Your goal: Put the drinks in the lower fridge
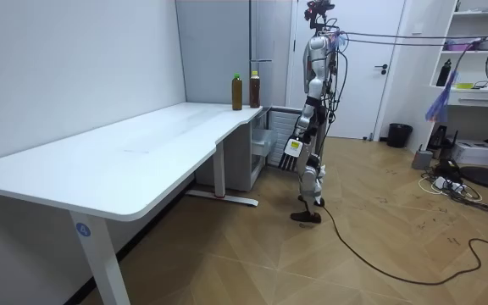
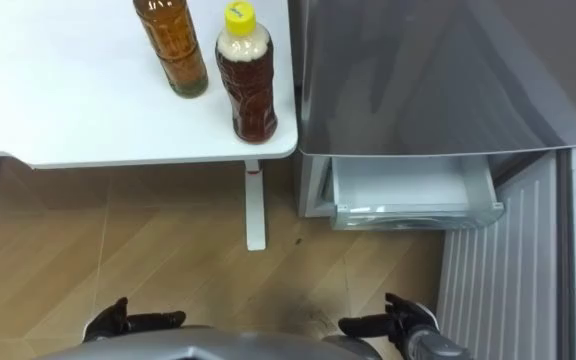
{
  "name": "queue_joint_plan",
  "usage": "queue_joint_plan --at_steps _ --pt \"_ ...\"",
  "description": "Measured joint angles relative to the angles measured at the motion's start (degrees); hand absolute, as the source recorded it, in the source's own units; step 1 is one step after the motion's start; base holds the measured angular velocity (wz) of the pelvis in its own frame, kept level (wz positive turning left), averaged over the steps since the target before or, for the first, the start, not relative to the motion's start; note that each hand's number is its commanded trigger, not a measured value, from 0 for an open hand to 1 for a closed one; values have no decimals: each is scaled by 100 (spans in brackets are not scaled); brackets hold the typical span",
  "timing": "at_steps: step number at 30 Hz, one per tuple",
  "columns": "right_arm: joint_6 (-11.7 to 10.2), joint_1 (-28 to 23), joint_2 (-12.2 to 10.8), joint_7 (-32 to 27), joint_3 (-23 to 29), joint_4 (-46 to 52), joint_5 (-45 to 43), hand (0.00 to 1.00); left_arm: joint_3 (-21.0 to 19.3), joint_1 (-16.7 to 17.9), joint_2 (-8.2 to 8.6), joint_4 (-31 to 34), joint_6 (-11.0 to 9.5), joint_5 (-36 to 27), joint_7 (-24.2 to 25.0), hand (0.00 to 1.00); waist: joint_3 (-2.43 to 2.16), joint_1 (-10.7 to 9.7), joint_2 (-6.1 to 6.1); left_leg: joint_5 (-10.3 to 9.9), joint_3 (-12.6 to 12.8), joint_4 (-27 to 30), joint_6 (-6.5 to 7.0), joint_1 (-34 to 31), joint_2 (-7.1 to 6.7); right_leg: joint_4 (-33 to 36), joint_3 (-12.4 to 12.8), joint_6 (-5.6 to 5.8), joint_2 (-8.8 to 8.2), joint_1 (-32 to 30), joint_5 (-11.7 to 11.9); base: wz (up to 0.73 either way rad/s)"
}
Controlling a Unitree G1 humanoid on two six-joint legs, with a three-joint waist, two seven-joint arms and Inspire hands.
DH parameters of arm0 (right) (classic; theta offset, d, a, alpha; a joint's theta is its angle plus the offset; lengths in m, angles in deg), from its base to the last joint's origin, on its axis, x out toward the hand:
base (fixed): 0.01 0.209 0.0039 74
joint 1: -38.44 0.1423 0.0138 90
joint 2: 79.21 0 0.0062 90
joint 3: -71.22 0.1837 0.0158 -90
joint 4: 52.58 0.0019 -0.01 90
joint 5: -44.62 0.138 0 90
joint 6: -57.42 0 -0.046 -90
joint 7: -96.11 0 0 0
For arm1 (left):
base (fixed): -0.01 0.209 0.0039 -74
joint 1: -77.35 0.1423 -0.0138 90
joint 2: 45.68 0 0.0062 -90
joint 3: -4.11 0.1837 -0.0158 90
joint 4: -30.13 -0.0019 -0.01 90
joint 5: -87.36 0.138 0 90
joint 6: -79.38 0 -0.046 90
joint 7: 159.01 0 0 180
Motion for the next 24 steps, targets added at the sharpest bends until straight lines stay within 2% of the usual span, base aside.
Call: queue_joint_plan --at_steps 16,24 --pt "-62 4 2 1 8 -76 -51 0 -137 1 -32 -63 -9 8 349 0 -6 6 11 0 -16 -1 0 13 -5 -1 -23 0 -1 26 0 0" --pt "-56 23 0 3 10 -115 -160 0 -207 32 -16 -23 -10 15 286 0 -2 5 14 0 -99 15 0 82 -14 -3 -51 2 -7 122 -1 4"
